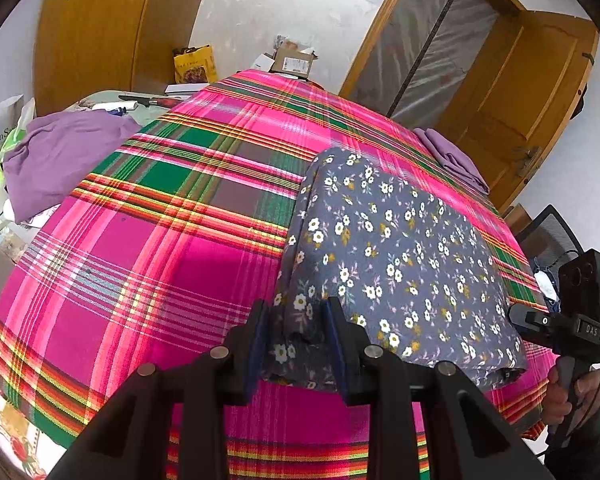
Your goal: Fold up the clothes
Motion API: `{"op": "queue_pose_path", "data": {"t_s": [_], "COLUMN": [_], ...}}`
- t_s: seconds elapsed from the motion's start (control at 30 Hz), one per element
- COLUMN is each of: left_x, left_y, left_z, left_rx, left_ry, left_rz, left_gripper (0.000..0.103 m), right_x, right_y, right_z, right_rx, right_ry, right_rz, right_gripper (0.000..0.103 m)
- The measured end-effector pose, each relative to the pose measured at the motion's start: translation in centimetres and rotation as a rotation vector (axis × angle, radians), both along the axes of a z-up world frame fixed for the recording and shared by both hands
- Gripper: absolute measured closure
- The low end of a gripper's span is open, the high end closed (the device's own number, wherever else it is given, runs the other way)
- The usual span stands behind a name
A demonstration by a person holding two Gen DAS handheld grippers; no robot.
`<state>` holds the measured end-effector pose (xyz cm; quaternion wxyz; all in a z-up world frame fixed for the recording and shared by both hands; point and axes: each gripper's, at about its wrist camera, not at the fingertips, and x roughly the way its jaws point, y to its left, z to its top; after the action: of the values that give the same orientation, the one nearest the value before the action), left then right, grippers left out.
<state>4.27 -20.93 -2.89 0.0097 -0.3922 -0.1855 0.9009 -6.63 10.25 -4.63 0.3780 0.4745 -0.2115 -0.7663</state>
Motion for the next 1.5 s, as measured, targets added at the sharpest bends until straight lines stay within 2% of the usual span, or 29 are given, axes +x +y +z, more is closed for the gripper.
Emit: {"op": "queue_pose_path", "data": {"t_s": [0.1,0.23,0.37,0.6,0.7,0.87,0.93,1.0,1.1,1.23,1.33,1.4,1.5], "left_x": [0.1,0.0,-0.1,0.0,0.5,1.2,0.4,-0.9,-2.3,-2.1,-1.9,-1.7,-1.1], "left_y": [-0.1,-0.1,-0.1,-0.1,-0.9,-1.7,-1.3,-0.2,0.7,1.0,0.7,0.5,0.7], "left_z": [0.0,0.0,0.0,0.1,0.7,3.1,3.6,3.5,1.9,1.1,1.0,1.3,2.0], "left_rx": [0.004,0.006,0.007,0.013,0.043,0.012,0.009,-0.002,-0.006,-0.021,-0.015,-0.014,-0.008], "left_ry": [0.004,0.004,0.001,-0.006,-0.006,0.063,0.073,0.071,0.026,0.040,0.036,0.031,0.033], "left_rz": [0.000,0.000,0.001,-0.001,0.007,0.038,0.014,-0.027,-0.051,-0.049,-0.048,-0.038,-0.028], "left_gripper": [0.074,0.074,0.074,0.074,0.074,0.075,0.075,0.075,0.075,0.075,0.075,0.075,0.075], "right_x": [-0.2,-0.4,-0.5,-0.8,-0.9,-0.5,-1.0,-1.4,-2.4,-4.8,-6.6,-6.6,-4.8], "right_y": [0.2,0.3,0.8,1.5,2.0,3.2,3.2,2.7,1.2,-0.4,-1.0,-0.8,-0.7], "right_z": [-0.2,-0.3,0.1,0.0,-0.1,2.1,2.9,3.4,4.0,3.3,1.8,2.0,3.3], "right_rx": [-0.001,0.002,-0.001,-0.036,-0.037,0.059,0.079,0.094,0.132,0.204,0.237,0.225,0.224], "right_ry": [-0.005,-0.001,0.021,0.007,-0.011,0.114,0.151,0.184,0.235,0.248,0.199,0.206,0.270], "right_rz": [-0.007,-0.012,-0.018,-0.021,-0.020,-0.078,-0.089,-0.085,-0.077,-0.070,-0.082,-0.096,-0.095], "right_gripper": [0.049,0.072,0.085,0.087,0.082,0.082,0.082,0.082,0.082,0.085,0.089,0.089,0.085]}}
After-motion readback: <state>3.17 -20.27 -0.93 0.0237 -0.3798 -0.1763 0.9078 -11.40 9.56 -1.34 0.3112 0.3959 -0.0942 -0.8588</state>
